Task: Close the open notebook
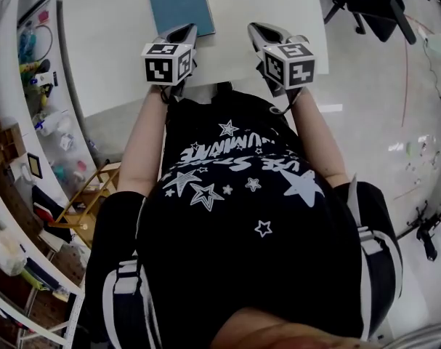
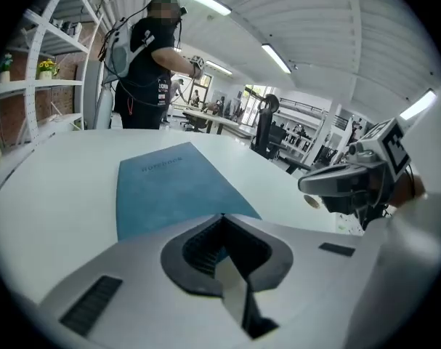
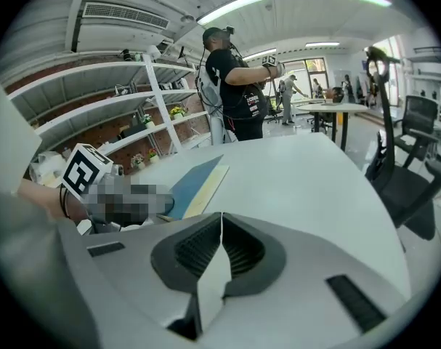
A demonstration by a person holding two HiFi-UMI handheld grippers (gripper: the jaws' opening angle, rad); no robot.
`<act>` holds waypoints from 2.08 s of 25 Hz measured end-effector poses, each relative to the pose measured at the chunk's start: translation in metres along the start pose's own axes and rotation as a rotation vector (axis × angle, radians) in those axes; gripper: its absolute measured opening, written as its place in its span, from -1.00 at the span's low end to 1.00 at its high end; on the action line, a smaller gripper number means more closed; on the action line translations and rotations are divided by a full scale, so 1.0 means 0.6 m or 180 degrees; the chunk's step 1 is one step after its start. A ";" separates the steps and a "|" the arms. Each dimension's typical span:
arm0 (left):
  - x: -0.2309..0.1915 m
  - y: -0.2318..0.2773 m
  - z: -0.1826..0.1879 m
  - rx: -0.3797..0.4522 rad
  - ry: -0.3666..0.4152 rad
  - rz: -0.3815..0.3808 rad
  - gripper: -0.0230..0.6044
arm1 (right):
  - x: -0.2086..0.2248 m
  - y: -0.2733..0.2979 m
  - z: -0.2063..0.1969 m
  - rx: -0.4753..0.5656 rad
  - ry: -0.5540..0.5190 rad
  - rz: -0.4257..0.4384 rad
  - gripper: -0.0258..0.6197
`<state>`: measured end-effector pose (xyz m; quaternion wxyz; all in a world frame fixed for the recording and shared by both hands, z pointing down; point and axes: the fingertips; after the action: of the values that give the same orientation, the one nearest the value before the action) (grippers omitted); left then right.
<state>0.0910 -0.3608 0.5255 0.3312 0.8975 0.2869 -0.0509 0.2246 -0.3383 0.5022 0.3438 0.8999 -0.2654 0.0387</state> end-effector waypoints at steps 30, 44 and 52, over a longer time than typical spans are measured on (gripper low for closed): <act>0.015 -0.344 -0.118 0.0646 -0.0234 -0.0016 -0.89 | -0.217 -0.113 -0.109 0.0608 0.0244 -0.0153 -0.89; 0.085 -0.486 -0.204 0.0930 -0.0288 -0.0355 -0.89 | -0.351 -0.240 -0.230 0.0705 -0.0046 -0.0341 -0.89; 0.149 -0.543 -0.191 0.1255 -0.0245 -0.0242 -0.89 | -0.364 -0.289 -0.223 0.0826 -0.0260 -0.0189 -0.89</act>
<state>-0.0249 -0.0452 0.4050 0.1576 0.9309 0.2921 -0.1527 0.1403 -0.0462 0.4452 0.2144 0.9451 -0.2451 0.0258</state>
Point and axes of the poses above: the fingertips, and each gripper's own axes: y forward along the fingers, x to its right, z out of its top, and after that the axes turned 1 degree about x, right-handed
